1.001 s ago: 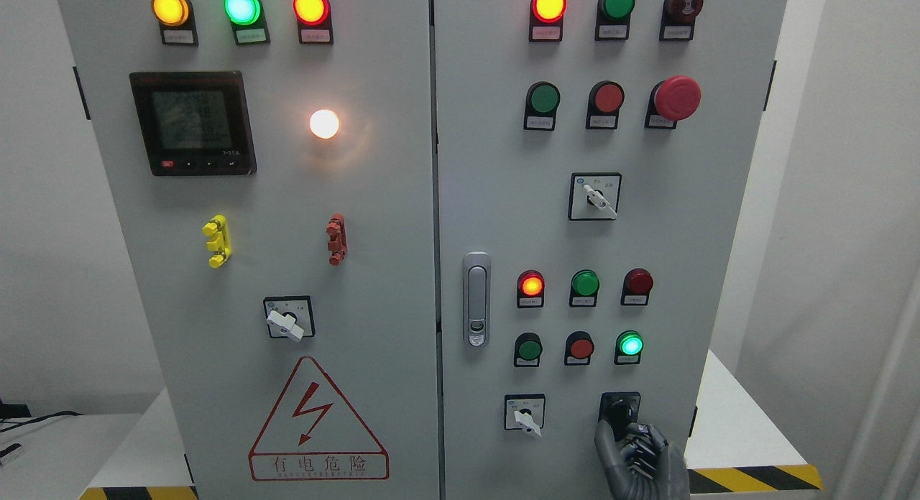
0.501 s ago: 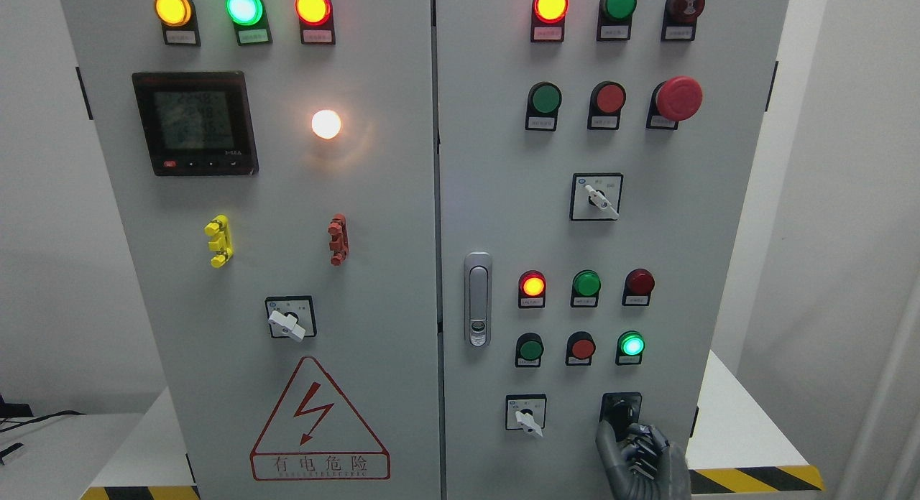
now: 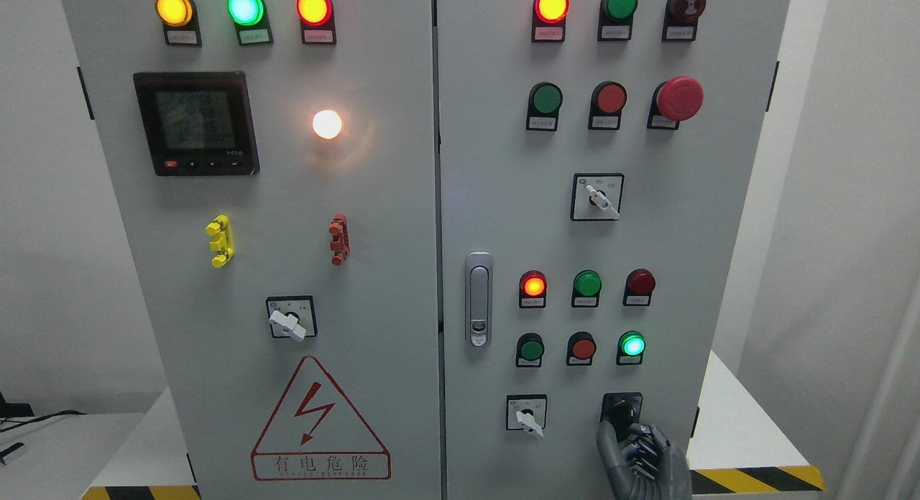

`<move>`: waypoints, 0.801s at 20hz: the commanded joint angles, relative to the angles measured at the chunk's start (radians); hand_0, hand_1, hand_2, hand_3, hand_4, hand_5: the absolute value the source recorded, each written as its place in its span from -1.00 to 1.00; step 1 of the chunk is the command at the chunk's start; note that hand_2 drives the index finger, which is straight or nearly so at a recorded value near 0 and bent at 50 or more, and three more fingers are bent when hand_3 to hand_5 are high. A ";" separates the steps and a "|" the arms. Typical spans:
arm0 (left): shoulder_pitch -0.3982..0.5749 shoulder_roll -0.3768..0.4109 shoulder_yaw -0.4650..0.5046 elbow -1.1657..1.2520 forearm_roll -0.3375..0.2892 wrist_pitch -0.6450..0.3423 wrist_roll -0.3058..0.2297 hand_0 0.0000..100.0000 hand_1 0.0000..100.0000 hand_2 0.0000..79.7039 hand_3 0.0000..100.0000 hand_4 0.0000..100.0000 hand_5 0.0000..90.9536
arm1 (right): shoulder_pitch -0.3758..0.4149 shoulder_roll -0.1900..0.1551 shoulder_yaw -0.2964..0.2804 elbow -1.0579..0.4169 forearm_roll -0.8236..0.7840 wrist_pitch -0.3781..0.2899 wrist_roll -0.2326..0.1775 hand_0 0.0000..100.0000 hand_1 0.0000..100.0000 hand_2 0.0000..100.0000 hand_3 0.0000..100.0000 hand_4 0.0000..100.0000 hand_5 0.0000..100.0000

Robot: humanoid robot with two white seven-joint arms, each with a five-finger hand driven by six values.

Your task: Trip black knob to open circuit

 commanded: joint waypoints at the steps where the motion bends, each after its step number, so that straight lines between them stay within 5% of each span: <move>1: 0.000 0.001 0.000 0.000 -0.031 0.000 -0.001 -0.76 -0.22 -1.00 -1.00 -1.00 -1.00 | -0.001 0.000 -0.002 0.002 0.002 -0.023 -0.001 -0.25 0.31 0.14 0.73 0.81 0.99; 16: 0.000 -0.001 0.000 0.001 -0.031 0.000 -0.001 -0.76 -0.22 -1.00 -1.00 -1.00 -1.00 | -0.001 0.000 -0.005 0.002 0.002 -0.022 -0.001 -0.24 0.31 0.13 0.71 0.80 0.99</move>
